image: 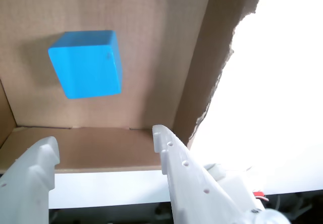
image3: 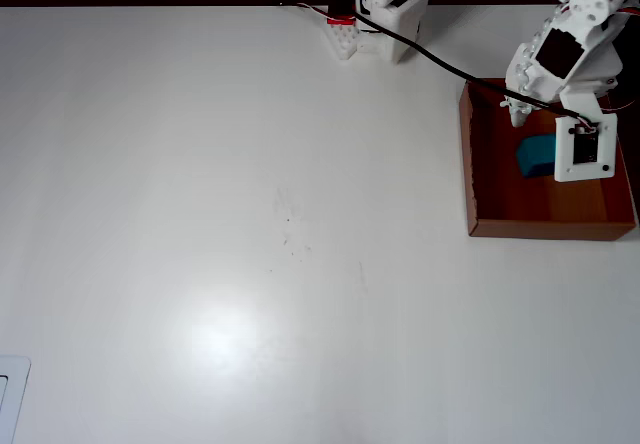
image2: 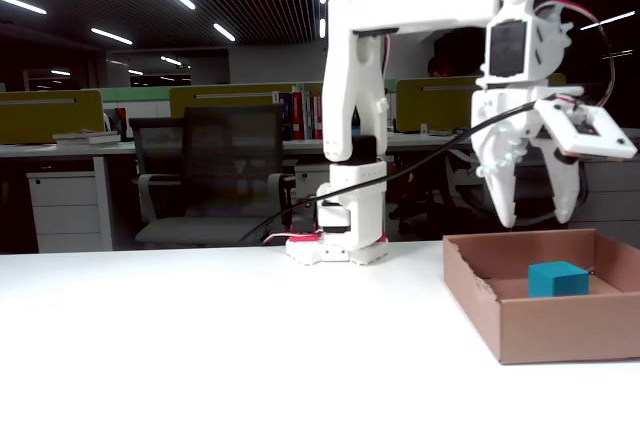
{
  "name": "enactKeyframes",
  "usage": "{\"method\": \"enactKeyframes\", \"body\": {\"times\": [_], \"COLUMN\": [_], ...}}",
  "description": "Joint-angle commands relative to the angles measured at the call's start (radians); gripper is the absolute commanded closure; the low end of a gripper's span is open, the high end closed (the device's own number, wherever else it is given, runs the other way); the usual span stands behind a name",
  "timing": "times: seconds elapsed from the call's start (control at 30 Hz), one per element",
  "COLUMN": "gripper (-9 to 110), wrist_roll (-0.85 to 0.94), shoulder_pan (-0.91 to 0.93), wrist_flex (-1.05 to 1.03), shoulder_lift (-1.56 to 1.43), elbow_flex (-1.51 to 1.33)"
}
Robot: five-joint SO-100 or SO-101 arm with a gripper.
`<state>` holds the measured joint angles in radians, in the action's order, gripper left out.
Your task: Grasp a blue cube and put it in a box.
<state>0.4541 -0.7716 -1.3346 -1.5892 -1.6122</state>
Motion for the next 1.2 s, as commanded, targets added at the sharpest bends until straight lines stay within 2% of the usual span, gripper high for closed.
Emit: {"method": "enactKeyframes", "body": {"times": [0.0, 0.47, 1.17], "gripper": [60, 60, 60], "wrist_roll": [0.009, 0.052, 0.087], "shoulder_pan": [0.003, 0.080, 0.158], "wrist_flex": [0.003, -0.026, -0.064], "shoulder_lift": [-0.118, -0.391, -0.440], "elbow_flex": [-0.037, -0.173, -0.066]}}
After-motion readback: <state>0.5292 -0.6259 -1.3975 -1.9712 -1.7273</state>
